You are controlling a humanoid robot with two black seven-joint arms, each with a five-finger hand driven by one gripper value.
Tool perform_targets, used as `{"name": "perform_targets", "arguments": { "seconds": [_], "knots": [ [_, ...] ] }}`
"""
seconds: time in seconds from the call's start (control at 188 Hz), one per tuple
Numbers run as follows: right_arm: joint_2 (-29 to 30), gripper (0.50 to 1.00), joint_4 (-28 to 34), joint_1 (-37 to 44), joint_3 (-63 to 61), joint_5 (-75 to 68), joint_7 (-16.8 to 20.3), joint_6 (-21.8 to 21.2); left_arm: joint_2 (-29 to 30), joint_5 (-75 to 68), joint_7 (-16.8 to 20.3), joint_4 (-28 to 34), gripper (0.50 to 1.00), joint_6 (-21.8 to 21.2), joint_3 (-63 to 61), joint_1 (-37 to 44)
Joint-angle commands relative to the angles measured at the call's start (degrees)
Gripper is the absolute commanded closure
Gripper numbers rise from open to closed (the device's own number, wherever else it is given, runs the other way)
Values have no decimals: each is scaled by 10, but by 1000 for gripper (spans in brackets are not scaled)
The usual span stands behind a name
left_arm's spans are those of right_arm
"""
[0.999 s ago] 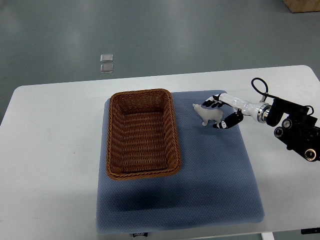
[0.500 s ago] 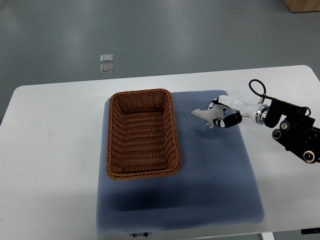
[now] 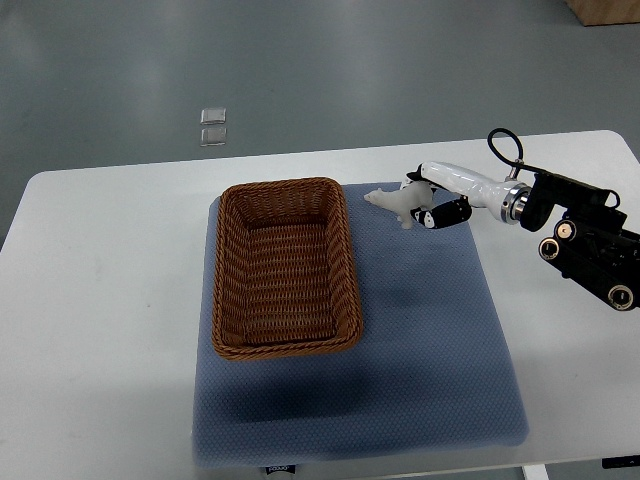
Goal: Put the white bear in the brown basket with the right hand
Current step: 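Lift the bear and carry it over the wicker basket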
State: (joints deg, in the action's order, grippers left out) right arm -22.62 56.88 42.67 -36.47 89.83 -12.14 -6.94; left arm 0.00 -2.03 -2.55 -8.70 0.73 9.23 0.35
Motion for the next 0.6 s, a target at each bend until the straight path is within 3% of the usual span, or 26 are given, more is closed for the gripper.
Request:
{"name": "perform_targets", "arguments": {
  "seconds": [0.0, 0.595],
  "knots": [
    [0, 1000, 20, 14, 0, 0, 0, -1, 0, 0, 0, 0, 500, 0, 0, 0],
    [39, 1000, 105, 84, 128, 44, -3, -7, 0, 0, 0, 0, 500, 0, 0, 0]
  ]
}}
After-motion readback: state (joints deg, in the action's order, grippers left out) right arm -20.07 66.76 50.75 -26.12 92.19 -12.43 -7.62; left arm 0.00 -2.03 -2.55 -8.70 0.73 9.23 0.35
